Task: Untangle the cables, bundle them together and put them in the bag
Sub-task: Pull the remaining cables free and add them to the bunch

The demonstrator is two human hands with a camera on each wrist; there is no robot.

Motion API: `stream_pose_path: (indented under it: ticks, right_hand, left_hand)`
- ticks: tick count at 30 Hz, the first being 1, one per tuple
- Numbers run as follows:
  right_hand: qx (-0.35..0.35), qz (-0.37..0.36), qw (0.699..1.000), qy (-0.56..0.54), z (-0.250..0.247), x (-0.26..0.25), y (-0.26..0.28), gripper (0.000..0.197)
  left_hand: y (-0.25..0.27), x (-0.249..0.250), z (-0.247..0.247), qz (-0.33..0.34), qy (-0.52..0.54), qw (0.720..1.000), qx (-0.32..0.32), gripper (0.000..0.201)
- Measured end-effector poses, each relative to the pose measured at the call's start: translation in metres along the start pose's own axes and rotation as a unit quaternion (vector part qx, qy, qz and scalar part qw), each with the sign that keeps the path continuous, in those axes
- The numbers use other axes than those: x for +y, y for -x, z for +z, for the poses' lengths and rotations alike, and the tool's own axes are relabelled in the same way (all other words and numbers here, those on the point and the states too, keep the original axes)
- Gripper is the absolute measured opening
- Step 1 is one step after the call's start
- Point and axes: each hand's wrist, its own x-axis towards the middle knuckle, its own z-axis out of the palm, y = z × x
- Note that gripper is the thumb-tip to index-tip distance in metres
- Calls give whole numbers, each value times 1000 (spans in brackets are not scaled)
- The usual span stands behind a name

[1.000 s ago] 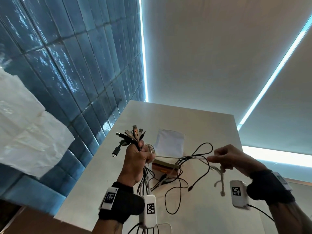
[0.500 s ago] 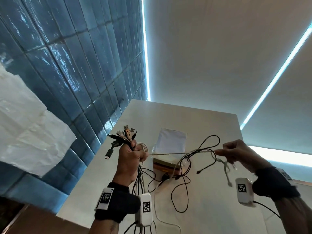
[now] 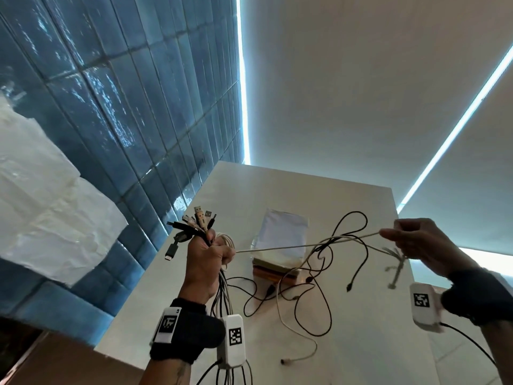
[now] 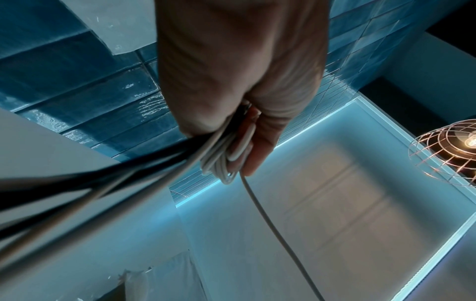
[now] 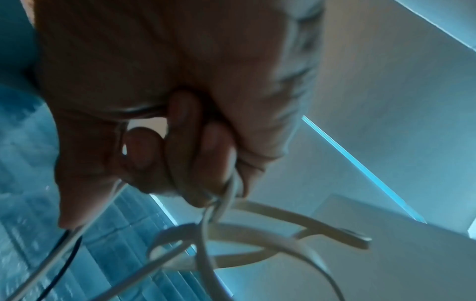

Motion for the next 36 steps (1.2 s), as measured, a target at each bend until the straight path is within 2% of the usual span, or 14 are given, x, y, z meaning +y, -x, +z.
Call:
stream_pose_path:
  ticks: [2, 4, 8, 10, 14, 16, 19, 23, 28, 30, 33, 36]
  right_hand:
    - [5, -8, 997, 71, -1, -4, -1, 51]
    - [10, -19, 992, 127, -1, -10, -1, 50]
    - [24, -45, 995, 89, -2, -20, 3, 42]
    - [23, -50, 995, 87, -7, -23, 3, 44]
    - [14, -45, 979, 198, -17, -28, -4, 54]
    - [29, -63, 984, 167, -26, -32, -5, 59]
    - [37, -85, 996, 19, -40, -41, 1, 67]
    - [12, -89, 992, -94, -56, -54, 1, 57]
    - [37, -122, 989, -77, -65, -72, 6, 51]
    - [8, -135, 986, -99, -53, -78, 7, 47]
    - [-20, -117, 992, -51, -20, -76, 5, 59]
    - [-95, -108, 990, -9, 14, -61, 2, 48]
  left_hand:
    - [0, 0, -1, 1, -3, 1000, 3, 57]
    - [1, 0, -1, 2, -8, 1000, 5, 56]
    - [2, -1, -2, 3, -21, 1000, 10, 55]
    - [1, -2, -4, 3, -24, 1000, 13, 55]
    - [0, -7, -6, 9, -45, 999, 18, 55]
    - [-2, -9, -8, 11, -61, 998, 25, 55]
    - [-3, -10, -13, 14, -81, 996, 43, 54]
    - [-5, -15, -12, 25, -132, 989, 65, 48]
    - [-4, -19, -12, 42, -214, 972, 83, 42]
    - [-2, -21, -9, 41, -224, 971, 70, 41]
    - [3, -19, 0, 29, -220, 975, 29, 43]
    - [8, -16, 9, 15, -190, 982, -17, 47]
